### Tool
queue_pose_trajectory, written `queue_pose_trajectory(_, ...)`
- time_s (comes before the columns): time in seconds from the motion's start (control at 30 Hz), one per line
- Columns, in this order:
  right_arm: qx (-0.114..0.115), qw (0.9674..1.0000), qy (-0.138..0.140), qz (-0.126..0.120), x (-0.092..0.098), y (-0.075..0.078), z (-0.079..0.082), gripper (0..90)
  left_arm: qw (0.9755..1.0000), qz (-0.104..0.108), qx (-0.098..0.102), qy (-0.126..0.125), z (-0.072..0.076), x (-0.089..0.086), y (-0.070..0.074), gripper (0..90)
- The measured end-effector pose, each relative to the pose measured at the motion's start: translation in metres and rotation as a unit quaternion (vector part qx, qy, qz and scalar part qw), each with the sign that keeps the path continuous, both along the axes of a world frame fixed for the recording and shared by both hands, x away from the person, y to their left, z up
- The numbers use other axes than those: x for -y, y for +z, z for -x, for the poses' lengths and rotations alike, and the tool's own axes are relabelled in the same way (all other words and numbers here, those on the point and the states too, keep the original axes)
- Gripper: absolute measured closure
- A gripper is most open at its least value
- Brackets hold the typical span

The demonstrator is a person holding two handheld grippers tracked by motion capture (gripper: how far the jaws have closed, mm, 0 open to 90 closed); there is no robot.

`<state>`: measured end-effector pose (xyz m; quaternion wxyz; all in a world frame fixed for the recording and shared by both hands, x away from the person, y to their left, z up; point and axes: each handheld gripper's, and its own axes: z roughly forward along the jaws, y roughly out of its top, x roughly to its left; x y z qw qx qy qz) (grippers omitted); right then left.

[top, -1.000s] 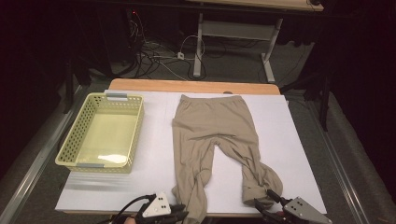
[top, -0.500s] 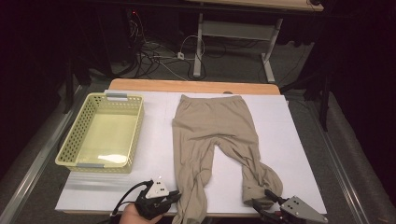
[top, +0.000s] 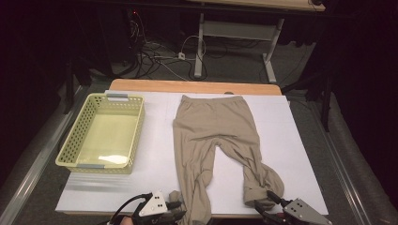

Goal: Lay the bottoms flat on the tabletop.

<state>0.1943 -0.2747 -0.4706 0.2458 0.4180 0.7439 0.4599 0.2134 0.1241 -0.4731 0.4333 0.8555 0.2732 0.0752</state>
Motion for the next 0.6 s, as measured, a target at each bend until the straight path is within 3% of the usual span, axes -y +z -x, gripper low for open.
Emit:
queue_pose_trajectory(0.13, -0.003, 1.0, -0.001, 0.001, -0.001, -0.001, -0.001, 41.5, 0.999, -0.005, 0.0, 0.044, -0.013, -0.002, -0.005, 47.6)
queue_pose_trajectory(0.27, -0.003, 1.0, 0.001, 0.002, -0.002, -0.001, -0.001, 41.5, 0.9979, -0.031, -0.021, 0.052, -0.022, -0.001, -0.014, 47.5)
queue_pose_trajectory(0.3, -0.002, 1.0, 0.002, 0.002, -0.002, -0.001, -0.001, 41.5, 0.998, -0.031, -0.016, 0.053, -0.021, 0.0, -0.016, 47.7)
queue_pose_trajectory(0.33, -0.002, 1.0, 0.001, 0.002, -0.002, 0.0, -0.001, 41.5, 0.9981, -0.035, -0.013, 0.049, -0.02, 0.0, -0.015, 49.8)
queue_pose_trajectory(0.4, -0.003, 1.0, 0.001, 0.002, -0.002, -0.001, -0.001, 41.5, 0.9986, -0.039, -0.011, 0.034, -0.018, 0.0, -0.015, 63.0)
queue_pose_trajectory(0.47, -0.003, 1.0, 0.001, 0.003, -0.001, -0.001, -0.002, 41.5, 0.9992, -0.039, -0.012, 0.001, -0.014, 0.003, -0.016, 72.0)
queue_pose_trajectory(0.6, -0.002, 1.0, 0.002, 0.002, -0.002, 0.0, 0.0, 41.5, 0.9979, -0.04, -0.02, -0.047, -0.001, 0.011, -0.013, 74.2)
